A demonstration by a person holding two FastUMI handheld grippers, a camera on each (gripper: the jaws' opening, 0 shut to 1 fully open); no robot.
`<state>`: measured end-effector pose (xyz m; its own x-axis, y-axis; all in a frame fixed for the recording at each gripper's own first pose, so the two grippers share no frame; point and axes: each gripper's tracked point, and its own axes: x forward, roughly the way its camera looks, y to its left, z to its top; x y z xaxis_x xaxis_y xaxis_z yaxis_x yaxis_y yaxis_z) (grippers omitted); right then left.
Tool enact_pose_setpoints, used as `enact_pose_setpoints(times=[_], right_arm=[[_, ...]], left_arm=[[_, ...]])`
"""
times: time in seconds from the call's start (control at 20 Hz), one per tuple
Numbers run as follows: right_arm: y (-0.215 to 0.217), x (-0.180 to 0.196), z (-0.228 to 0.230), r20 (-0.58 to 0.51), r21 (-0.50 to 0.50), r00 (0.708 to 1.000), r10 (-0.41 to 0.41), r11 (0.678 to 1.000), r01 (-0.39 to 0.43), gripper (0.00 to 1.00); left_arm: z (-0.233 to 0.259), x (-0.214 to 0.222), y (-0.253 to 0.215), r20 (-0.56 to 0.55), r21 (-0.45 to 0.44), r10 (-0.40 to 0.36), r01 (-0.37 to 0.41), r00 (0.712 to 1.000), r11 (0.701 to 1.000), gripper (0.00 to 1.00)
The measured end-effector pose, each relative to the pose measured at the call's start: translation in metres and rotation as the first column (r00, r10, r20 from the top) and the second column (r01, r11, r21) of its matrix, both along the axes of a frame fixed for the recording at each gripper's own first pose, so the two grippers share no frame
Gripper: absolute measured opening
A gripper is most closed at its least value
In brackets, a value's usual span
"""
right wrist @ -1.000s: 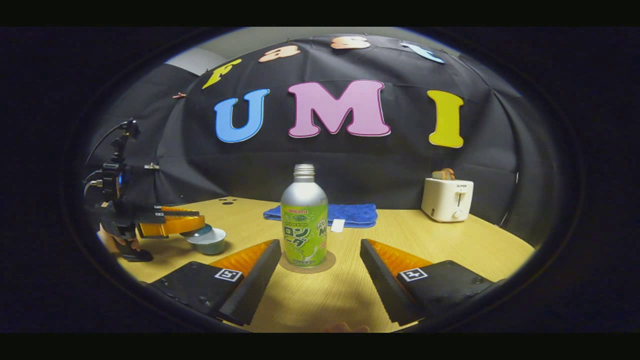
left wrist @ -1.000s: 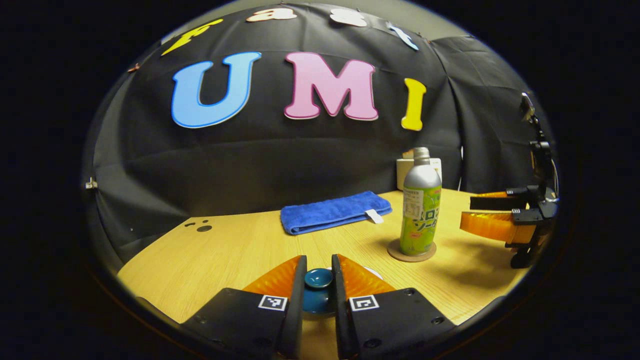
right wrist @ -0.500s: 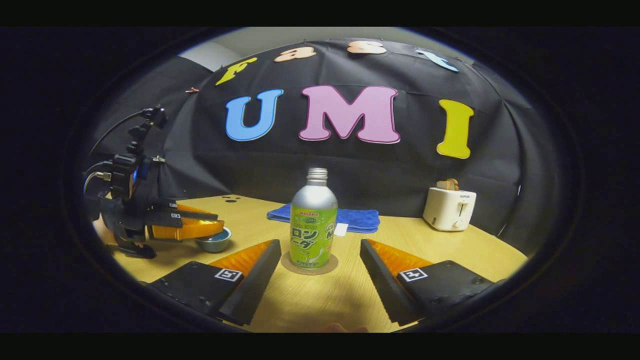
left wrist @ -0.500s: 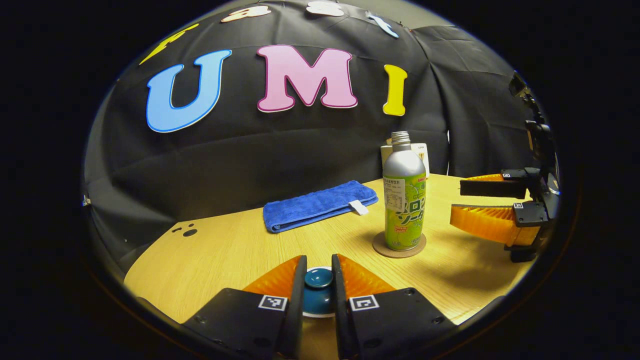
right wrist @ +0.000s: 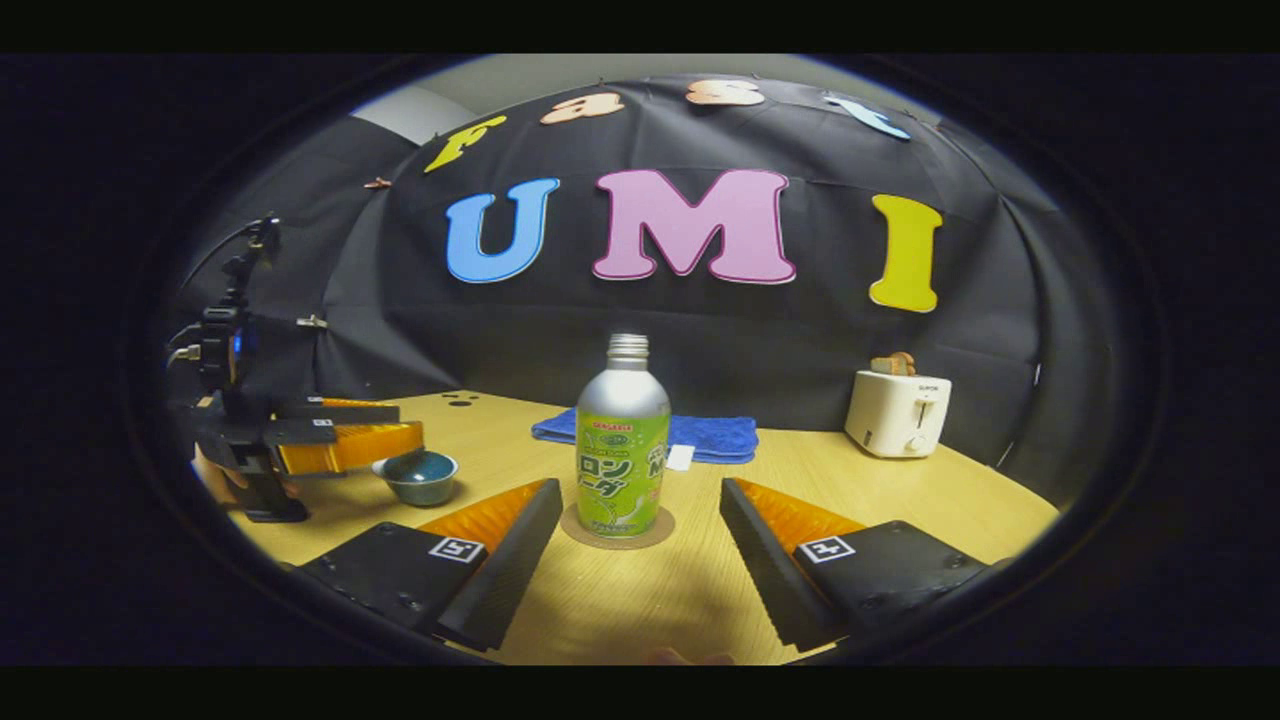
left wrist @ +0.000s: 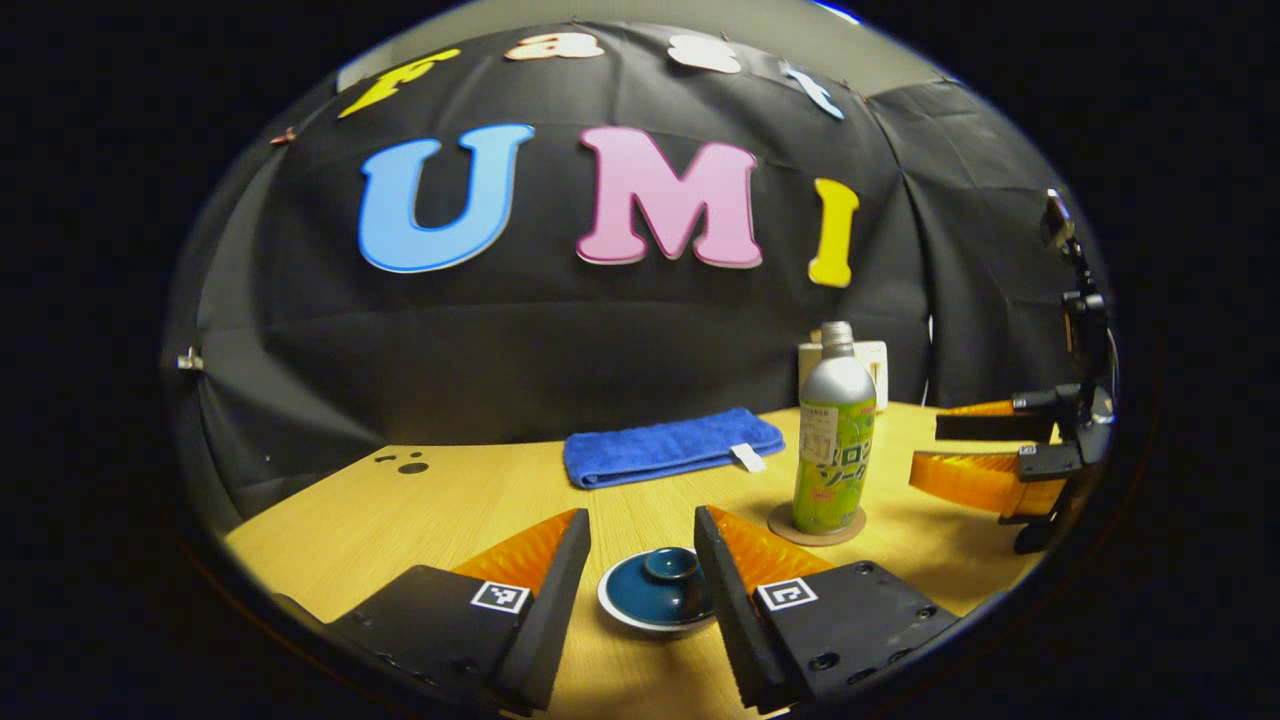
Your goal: Open the teacup lid with one hand, grasp the water bottle and pour water into the teacup with the other hand; after pouring, place the water bottle on the coaster and then close the teacup lid.
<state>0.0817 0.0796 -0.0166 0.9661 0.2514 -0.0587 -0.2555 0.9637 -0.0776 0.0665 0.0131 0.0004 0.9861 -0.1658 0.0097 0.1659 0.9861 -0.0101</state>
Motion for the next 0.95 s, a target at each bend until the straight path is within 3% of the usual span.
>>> enact_pose_setpoints(times=[0.3, 0.5, 0.95], right_arm=[[-0.003, -0.008, 0.003, 0.001, 0.054, 0.999, -0.036, 0.998, 0.036, 0.98], [-0.004, -0.024, 0.009, 0.029, 0.079, 0.996, -0.087, 0.993, 0.085, 0.98], [-0.005, -0.052, 0.009, 0.034, 0.076, 0.990, -0.134, 0.988, 0.131, 0.98]], left_arm=[[-0.003, -0.031, -0.006, -0.001, 0.010, 0.071, -0.071, 0.997, 0.997, 0.80], [-0.003, -0.047, -0.014, -0.004, 0.009, 0.160, -0.160, 0.987, 0.987, 0.95], [-0.001, -0.069, -0.048, -0.002, 0.009, 0.145, -0.145, 0.989, 0.989, 0.94]])
